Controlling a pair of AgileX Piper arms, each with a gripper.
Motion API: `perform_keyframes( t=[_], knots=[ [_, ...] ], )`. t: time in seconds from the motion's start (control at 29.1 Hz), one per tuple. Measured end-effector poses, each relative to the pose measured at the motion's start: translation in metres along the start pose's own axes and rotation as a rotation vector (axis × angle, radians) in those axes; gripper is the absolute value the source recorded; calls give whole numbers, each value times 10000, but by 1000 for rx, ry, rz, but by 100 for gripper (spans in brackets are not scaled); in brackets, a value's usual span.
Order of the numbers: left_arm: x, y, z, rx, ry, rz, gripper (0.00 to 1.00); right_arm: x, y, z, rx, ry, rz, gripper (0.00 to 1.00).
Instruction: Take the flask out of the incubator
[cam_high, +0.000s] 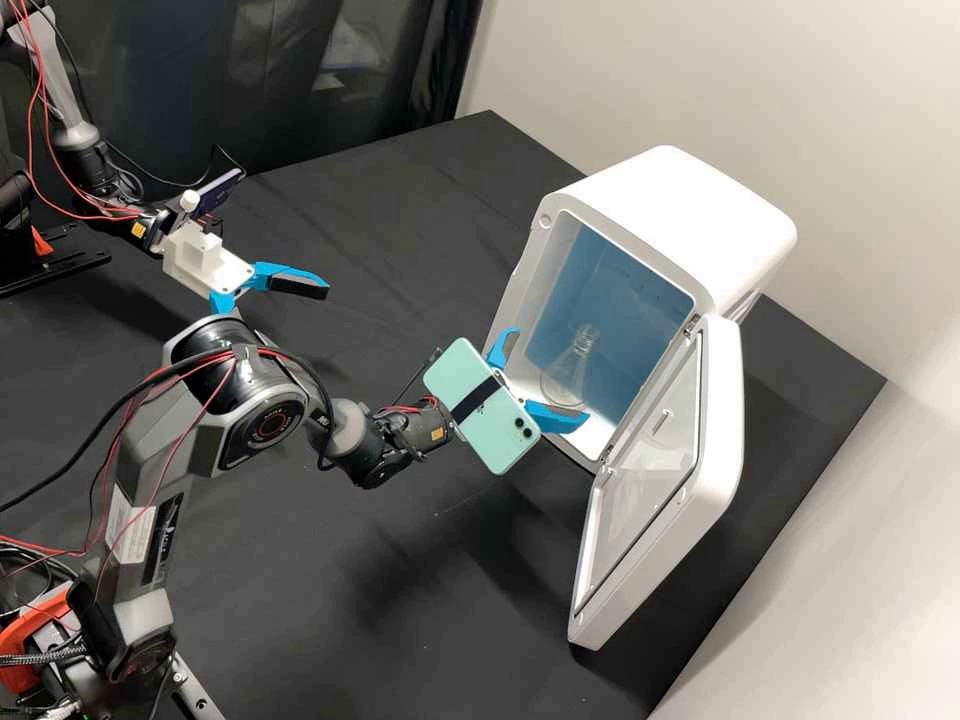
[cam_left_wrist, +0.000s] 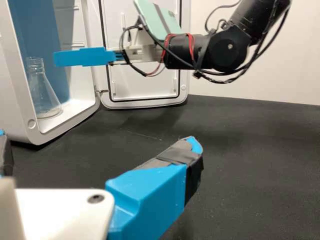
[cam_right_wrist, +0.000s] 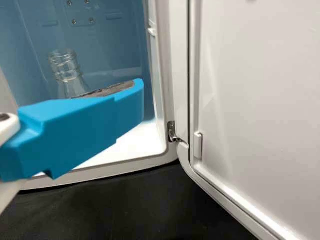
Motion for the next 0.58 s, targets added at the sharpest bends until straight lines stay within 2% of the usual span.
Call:
perform_keyframes(
  t=[0.21,0.24,0.38,0.58],
  knots=[
    [0,0,0,0,0,0,100,167,-60,-68,-36,8,-20,100],
    [0,0,0,0,0,0,100,201,-59,-68,-34,6,-17,100],
    [0,0,0,0,0,0,100,336,-68,-40,-23,-25,-13,100],
    [0,0,0,0,0,0,100,542,-93,0,-37,-62,-12,100]
  ],
)
